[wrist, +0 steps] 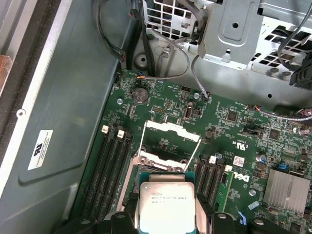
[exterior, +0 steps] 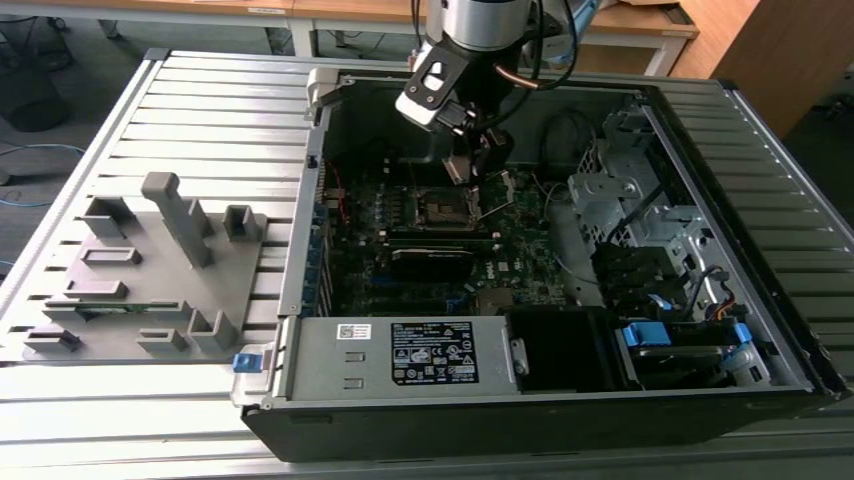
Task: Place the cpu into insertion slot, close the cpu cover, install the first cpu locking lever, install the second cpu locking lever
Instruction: 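Place the cpu into insertion slot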
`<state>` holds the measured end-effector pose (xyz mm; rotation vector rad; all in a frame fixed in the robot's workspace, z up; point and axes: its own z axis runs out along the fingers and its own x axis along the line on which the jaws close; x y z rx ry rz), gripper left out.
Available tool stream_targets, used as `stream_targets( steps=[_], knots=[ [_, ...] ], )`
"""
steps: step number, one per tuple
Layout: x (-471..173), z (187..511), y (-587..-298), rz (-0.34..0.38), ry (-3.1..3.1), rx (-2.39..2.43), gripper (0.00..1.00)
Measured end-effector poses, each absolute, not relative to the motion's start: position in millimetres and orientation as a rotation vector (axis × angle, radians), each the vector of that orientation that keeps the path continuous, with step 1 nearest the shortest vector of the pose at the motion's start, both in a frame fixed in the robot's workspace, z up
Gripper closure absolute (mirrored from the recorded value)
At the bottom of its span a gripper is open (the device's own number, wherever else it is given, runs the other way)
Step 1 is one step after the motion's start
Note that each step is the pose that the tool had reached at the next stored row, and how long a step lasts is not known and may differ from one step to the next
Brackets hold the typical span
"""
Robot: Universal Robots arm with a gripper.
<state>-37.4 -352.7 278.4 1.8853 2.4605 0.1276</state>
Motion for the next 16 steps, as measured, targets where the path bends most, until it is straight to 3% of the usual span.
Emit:
stream_targets(
  steps=[16],
  knots=[
    [-37.5, 278.3, -352.7, 0.126, 2.411, 1.945, 0.46]
  ],
)
